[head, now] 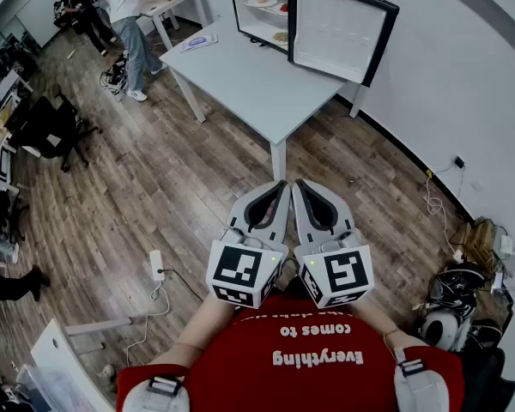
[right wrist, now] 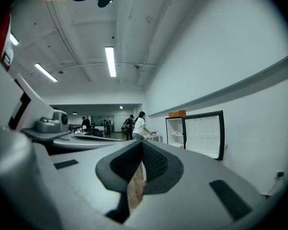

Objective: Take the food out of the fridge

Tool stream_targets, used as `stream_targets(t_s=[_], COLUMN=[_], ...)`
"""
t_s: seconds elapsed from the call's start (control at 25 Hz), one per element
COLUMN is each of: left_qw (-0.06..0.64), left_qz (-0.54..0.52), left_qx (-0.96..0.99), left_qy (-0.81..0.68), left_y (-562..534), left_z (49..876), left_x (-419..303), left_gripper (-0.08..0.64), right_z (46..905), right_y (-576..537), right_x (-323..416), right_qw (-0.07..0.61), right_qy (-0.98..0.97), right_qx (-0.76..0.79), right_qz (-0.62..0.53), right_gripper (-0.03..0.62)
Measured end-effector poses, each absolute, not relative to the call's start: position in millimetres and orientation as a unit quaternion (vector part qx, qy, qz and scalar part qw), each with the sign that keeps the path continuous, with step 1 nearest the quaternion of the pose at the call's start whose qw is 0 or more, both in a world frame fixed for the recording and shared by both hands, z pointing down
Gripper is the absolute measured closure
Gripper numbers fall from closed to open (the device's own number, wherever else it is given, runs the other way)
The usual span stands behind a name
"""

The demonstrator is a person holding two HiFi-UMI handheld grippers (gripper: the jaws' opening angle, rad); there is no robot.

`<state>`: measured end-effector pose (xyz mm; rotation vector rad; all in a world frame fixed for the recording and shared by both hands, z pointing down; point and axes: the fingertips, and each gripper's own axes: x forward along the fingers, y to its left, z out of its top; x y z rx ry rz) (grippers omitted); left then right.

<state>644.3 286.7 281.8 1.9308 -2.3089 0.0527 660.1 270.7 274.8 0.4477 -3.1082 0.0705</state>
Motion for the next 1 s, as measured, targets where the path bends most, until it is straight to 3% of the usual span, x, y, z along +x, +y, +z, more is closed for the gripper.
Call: stream_targets(t_s=[0.48,1.0], left_qw=[0.071,0.127], left_qz=[0.018,0.000], left_qx=[0.639,0.625], left_qy=[-0.765,-0.770], left_y=[317,361], left_z=[284,332], left_x=[627,576], left_gripper=[0.554,0.554], right_z=[277,327], right_y=[301,343], right_x=[643,589], right_qw=[0.006,0.065], right_qy=[-0.989,-0.988], right_qx=[0.142,0.133], right_qz=[0.027,0.035], right_gripper=[0.580,0.580])
